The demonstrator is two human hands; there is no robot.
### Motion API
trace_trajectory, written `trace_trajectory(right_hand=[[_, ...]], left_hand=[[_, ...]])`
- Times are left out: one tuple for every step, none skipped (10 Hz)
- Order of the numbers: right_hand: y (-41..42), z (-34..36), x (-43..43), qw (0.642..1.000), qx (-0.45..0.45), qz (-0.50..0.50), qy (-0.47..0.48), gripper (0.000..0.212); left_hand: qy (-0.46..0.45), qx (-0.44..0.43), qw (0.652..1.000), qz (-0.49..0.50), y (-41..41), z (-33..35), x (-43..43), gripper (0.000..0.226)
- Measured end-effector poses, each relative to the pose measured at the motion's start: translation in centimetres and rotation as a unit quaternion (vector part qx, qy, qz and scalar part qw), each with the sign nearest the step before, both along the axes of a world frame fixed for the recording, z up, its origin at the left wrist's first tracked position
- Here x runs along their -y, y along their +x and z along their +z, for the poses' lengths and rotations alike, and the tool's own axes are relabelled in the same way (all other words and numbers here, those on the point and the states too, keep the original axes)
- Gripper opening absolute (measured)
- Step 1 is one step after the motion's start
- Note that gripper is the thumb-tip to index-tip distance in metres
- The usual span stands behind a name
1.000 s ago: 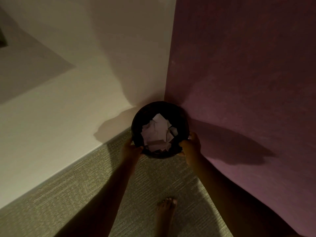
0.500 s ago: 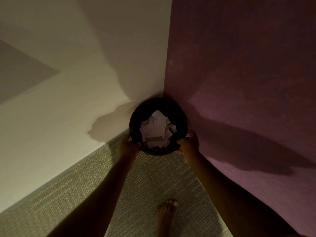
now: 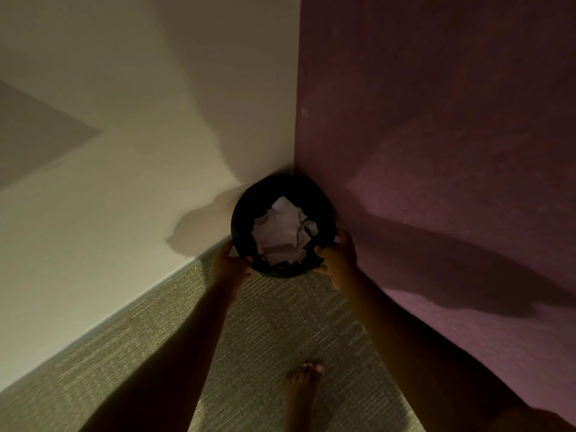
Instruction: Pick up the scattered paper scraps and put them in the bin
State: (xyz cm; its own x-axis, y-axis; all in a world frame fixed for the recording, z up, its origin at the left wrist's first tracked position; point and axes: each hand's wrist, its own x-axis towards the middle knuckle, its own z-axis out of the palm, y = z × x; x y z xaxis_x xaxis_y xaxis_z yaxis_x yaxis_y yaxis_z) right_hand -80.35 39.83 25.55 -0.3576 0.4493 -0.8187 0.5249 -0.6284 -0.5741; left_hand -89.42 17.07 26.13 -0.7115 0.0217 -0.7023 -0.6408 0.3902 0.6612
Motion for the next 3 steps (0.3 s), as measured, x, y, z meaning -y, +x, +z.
trace_trajectory(right_hand=[[0.7, 0.9, -0.1, 0.999, 0.022, 0.038, 0.019, 0.086], [1.5, 2.3, 0.4, 0.993, 0.037, 0.062, 0.094, 0.085], [2.2, 4.7, 0.4, 0.986, 0.031, 0.092, 0.136, 0.086]], left_hand=[[-0.037, -0.016, 0.999, 0.009, 0.7, 1.1, -0.1, 0.076], [-0.073, -0.020, 0.997, 0.004, 2.0, 2.4, 0.6, 0.078], [-0.106, -0.002, 0.994, -0.022, 3.9, 3.0, 1.3, 0.081]])
